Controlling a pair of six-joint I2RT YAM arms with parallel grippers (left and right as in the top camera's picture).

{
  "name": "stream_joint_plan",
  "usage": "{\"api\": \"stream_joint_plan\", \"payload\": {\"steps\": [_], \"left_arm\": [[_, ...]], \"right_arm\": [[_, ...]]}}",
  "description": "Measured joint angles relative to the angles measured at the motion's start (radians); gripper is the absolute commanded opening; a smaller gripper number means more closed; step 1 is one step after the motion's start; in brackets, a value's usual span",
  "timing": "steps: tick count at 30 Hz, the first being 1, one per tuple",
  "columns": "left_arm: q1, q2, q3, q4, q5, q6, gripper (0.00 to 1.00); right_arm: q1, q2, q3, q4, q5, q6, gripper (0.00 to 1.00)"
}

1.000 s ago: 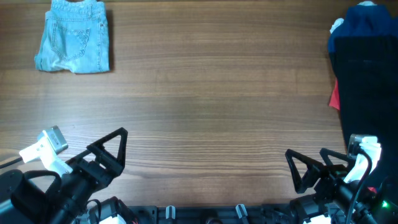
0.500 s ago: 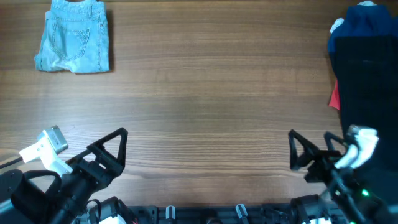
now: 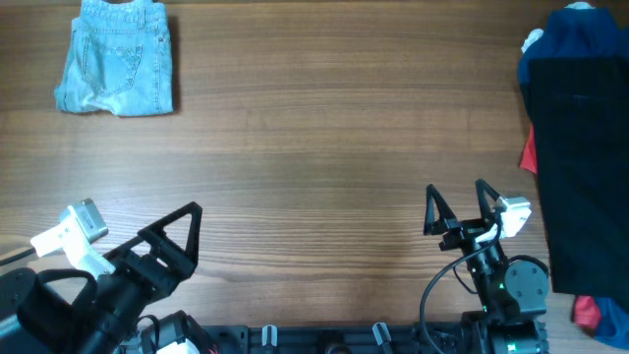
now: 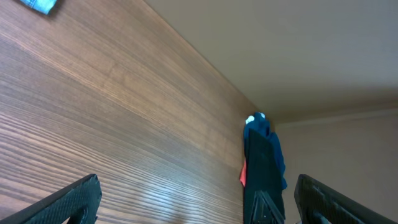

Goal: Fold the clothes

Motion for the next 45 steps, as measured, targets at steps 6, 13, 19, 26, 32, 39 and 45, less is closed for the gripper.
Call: {"api": "stream_joint_plan", "payload": {"steps": [6,13,19,26,32,39,45], "left_arm": [[0.0,0.0,0.0,0.0,0.0,0.0,1.0],[0.0,0.0,0.0,0.0,0.0,0.0,1.0],[0.0,0.0,0.0,0.0,0.0,0.0,1.0],[0.0,0.0,0.0,0.0,0.0,0.0,1.0],[0.0,0.0,0.0,0.0,0.0,0.0,1.0],[0.0,0.0,0.0,0.0,0.0,0.0,1.0],[-0.018,0.0,0.0,0.0,-0.053,0.009,1.0]], "right_arm": [[-0.083,-0.019,-0.015,0.014,0.0,-0.073,1.0],[-0.107,-0.019,-0.041,0.076,0.0,-0.206,1.0],[-0.108,-0.021,-0.063,0.1,0.0,-0.235,0.99],[-0.108,-0.021,-0.066,0.1,0.0,-0.235,1.0],[-0.108,-0.021,-0.066,0.101,0.0,-0.235,1.0],[-0.108,-0.021,-0.066,0.101,0.0,-0.235,1.0],[-0.108,-0.021,-0.066,0.101,0.0,-0.235,1.0]]}}
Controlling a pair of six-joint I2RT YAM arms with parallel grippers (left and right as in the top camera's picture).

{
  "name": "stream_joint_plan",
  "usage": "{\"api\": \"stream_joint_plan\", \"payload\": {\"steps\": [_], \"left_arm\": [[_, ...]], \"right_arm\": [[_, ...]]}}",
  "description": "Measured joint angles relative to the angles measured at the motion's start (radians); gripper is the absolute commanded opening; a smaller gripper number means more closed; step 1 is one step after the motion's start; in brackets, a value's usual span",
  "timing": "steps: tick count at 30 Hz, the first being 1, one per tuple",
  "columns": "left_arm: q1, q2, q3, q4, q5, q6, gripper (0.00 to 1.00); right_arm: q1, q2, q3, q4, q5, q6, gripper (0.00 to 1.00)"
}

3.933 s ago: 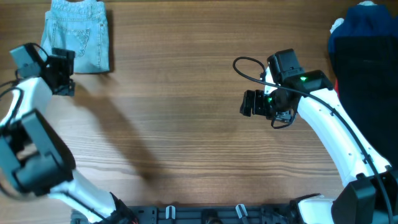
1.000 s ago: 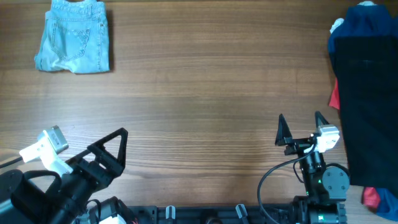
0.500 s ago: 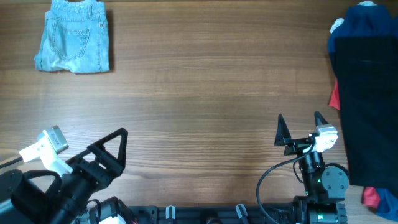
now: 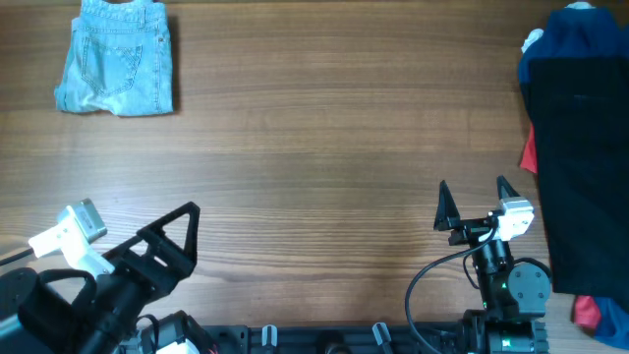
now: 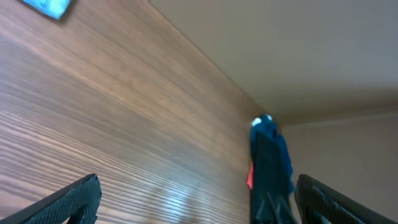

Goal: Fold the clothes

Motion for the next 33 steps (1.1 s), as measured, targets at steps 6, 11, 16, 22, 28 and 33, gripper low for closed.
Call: {"api": "stream_joint_plan", "payload": {"steps": [6,11,16,22,28,33], "left_arm": [[-0.248,-0.083,-0.079,0.191,-0.088,0.004,1.0],[-0.403,-0.276,-0.348,0.566,-0.15,0.008,1.0],[-0.443,-0.387,-0.712,0.975,-0.185,0.014,1.0],[-0.443,-0.454,-1.085,1.422,-0.208,0.018,1.0],[-0.443,-0.525,-1.205,1.432,-0.312,0.018,1.0],[-0.443,-0.576,-1.271,1.433,-0.464,0.018,1.0]], "right_arm": [[0.0,0.0,0.0,0.002,0.0,0.0,1.0],[0.0,-0.001,-0.002,0.002,0.0,-0.006,1.0],[0.0,-0.001,-0.002,0.002,0.0,-0.007,1.0],[0.0,-0.003,-0.002,0.002,0.0,-0.007,1.0],[0.0,-0.003,-0.002,0.002,0.0,-0.007,1.0],[0.0,-0.003,-0.002,0.002,0.0,-0.007,1.0]]}}
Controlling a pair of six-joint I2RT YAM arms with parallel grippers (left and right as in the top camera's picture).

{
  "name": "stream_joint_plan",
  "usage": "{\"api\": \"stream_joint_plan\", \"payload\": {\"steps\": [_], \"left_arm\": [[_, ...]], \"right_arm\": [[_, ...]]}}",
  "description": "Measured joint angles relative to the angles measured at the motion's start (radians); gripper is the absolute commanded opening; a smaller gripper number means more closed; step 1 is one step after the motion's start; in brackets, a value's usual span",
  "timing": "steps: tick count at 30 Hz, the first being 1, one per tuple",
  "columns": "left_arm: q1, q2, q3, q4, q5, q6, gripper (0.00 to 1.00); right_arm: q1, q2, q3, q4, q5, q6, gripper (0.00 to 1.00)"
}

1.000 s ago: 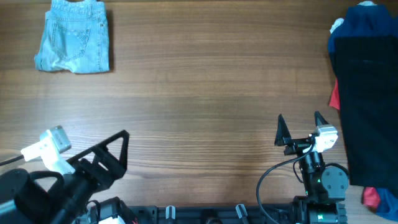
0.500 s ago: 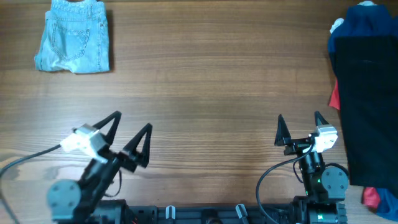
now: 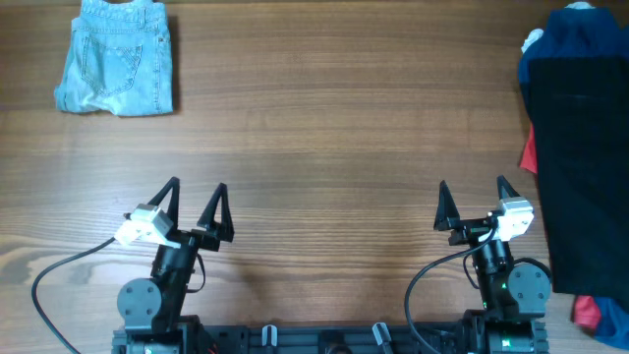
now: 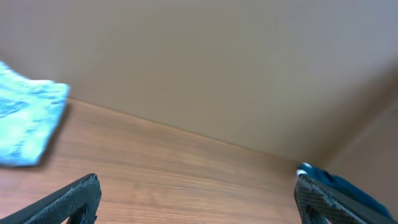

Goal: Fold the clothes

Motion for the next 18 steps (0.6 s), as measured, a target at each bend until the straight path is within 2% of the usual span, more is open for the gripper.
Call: {"api": "stream_joint_plan", "payload": {"steps": [7,12,18], "left_arm": [[0.0,-0.006,-0.015,-0.089,-0.146,0.004,1.0],[0.0,-0.006,-0.015,-0.168,-0.149,0.075,1.0],[0.0,-0.007,-0.015,-0.168,-0.145,0.167,1.0]], "right_arm": [[0.0,0.0,0.0,0.0,0.0,0.0,1.0],[0.0,0.0,0.0,0.0,0.0,0.0,1.0],[0.0,0.0,0.0,0.0,0.0,0.0,1.0]]}}
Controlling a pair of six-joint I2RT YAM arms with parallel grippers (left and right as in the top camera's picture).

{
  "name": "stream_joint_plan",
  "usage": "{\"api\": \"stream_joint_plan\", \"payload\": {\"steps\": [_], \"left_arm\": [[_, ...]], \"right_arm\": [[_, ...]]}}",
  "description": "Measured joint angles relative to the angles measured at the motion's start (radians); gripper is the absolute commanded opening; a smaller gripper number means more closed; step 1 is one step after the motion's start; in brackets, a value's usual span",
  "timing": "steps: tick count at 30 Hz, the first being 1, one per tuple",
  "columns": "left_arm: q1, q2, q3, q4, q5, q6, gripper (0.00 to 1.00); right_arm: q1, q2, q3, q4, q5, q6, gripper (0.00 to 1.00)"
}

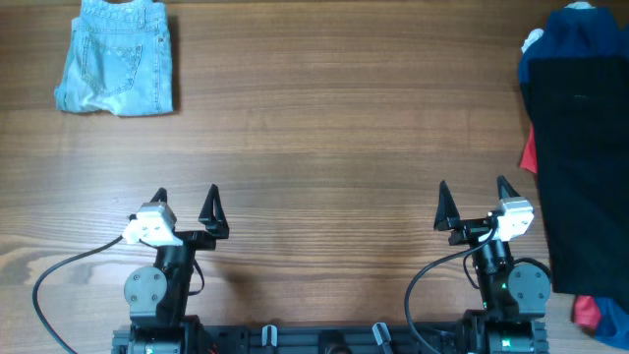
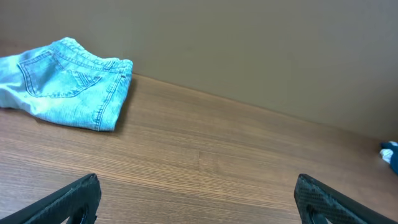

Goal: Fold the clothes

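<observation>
Folded light-blue denim shorts (image 1: 116, 57) lie at the far left corner of the table; the left wrist view shows the same shorts (image 2: 65, 83) ahead to the left. A heap of unfolded clothes (image 1: 578, 147), dark navy and black with red showing, lies along the right edge. My left gripper (image 1: 185, 200) is parked at the front left, open and empty, its fingertips (image 2: 78, 196) wide apart over bare wood. At the front right my right gripper (image 1: 471, 194) also stands open with nothing in it.
The wooden table (image 1: 324, 147) stretches between the shorts and the heap. Both arm bases and their cables sit along the front edge. A small red and blue bit of cloth (image 1: 595, 315) lies at the front right corner.
The left arm has turned slightly to the left and settled; its wrist camera now looks level across the table at the denim shorts. The right arm and the clothes have not moved.
At first the left arm was raised close to the overhead camera at the front left, open, and the right gripper stood open at the front right. Then the right gripper sat a little further right. Then the left arm was down at its base, and now both stand parked and open.
</observation>
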Motion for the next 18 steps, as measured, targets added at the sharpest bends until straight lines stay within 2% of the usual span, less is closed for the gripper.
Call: {"api": "stream_joint_plan", "payload": {"steps": [18], "left_arm": [[0.0,0.0,0.0,0.0,0.0,0.025,1.0]], "right_arm": [[0.0,0.0,0.0,0.0,0.0,0.0,0.99]]}}
